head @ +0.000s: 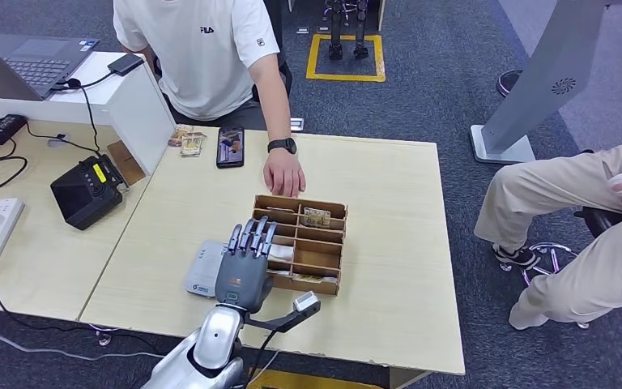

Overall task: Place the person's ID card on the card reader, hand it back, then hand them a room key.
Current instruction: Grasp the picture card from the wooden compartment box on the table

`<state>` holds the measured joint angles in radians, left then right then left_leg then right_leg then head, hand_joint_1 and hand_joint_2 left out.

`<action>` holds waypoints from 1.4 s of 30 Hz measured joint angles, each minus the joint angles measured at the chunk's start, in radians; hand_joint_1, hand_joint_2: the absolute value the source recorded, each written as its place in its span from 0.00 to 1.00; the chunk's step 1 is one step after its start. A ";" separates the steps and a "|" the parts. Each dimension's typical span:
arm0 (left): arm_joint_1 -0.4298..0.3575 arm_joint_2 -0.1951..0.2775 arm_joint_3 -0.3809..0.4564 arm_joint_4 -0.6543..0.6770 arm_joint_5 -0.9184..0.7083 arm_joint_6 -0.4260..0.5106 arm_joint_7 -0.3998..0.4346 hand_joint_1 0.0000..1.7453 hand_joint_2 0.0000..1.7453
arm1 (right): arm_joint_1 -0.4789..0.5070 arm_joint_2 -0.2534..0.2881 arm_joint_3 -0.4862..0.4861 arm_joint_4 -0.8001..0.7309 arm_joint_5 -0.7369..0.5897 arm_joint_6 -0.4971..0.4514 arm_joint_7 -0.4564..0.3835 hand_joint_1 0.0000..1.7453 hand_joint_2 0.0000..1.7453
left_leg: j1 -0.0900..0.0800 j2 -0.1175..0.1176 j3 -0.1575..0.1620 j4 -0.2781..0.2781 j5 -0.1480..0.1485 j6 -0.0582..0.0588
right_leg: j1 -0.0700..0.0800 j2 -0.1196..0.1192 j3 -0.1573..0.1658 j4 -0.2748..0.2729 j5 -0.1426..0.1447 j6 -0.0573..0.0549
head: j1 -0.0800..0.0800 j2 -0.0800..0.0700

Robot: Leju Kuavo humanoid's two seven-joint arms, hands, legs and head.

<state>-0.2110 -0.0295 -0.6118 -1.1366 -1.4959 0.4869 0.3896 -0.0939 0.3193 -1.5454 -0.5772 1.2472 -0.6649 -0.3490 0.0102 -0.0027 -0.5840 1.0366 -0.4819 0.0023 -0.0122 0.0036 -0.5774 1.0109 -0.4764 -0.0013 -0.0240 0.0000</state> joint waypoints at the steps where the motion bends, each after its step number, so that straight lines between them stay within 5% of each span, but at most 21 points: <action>1: 0.001 0.000 0.006 -0.001 0.000 0.003 -0.007 0.00 1.00 | 0.000 0.000 0.000 0.000 0.000 0.000 0.000 0.00 1.00 | 0.000 0.000 0.000 0.000 0.000 0.000 | 0.000 0.000 0.000 0.000 0.000 0.000 | 0.000 0.000; 35: 0.023 -0.002 0.049 -0.080 0.002 -0.015 -0.129 0.00 1.00 | 0.000 0.000 0.000 0.000 -0.017 0.000 -0.006 0.00 1.00 | 0.000 0.000 0.000 0.000 0.000 0.000 | 0.000 0.000 0.000 0.000 0.000 0.000 | 0.000 0.000; 37: 0.024 -0.002 0.049 -0.080 0.002 -0.015 -0.135 0.18 1.00 | 0.000 0.000 0.000 0.000 -0.018 0.000 -0.007 0.00 1.00 | 0.000 0.000 0.000 0.000 0.000 0.000 | 0.000 0.000 0.000 0.000 0.000 0.000 | 0.000 0.000; 39: 0.025 -0.004 0.049 -0.079 0.003 -0.014 -0.139 0.68 1.00 | 0.000 0.000 0.000 0.000 -0.018 0.000 -0.009 0.00 1.00 | 0.000 0.000 0.000 0.000 0.000 0.000 | 0.000 0.000 0.000 0.000 0.000 0.000 | 0.000 0.000; 41: 0.025 -0.008 0.049 -0.077 0.004 -0.011 -0.142 1.00 1.00 | 0.000 0.000 0.000 0.000 -0.018 0.000 -0.012 0.00 1.00 | 0.000 0.000 0.000 0.000 0.000 0.000 | 0.000 0.000 0.000 0.000 0.000 0.000 | 0.000 0.000; 42: 0.026 -0.009 0.049 -0.075 0.004 -0.008 -0.143 1.00 1.00 | 0.000 0.000 0.000 0.000 -0.018 0.000 -0.013 0.00 1.00 | 0.000 0.000 0.000 0.000 0.000 0.000 | 0.000 0.000 0.000 0.000 0.000 0.000 | 0.000 0.000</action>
<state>-0.1854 -0.0389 -0.5631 -1.2115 -1.4920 0.4784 0.2469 -0.0939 0.3197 -1.5450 -0.5772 1.2291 -0.6649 -0.3621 0.0102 -0.0028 -0.5840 1.0366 -0.4819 0.0023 -0.0123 0.0036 -0.5774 1.0109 -0.4764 -0.0013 -0.0240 0.0000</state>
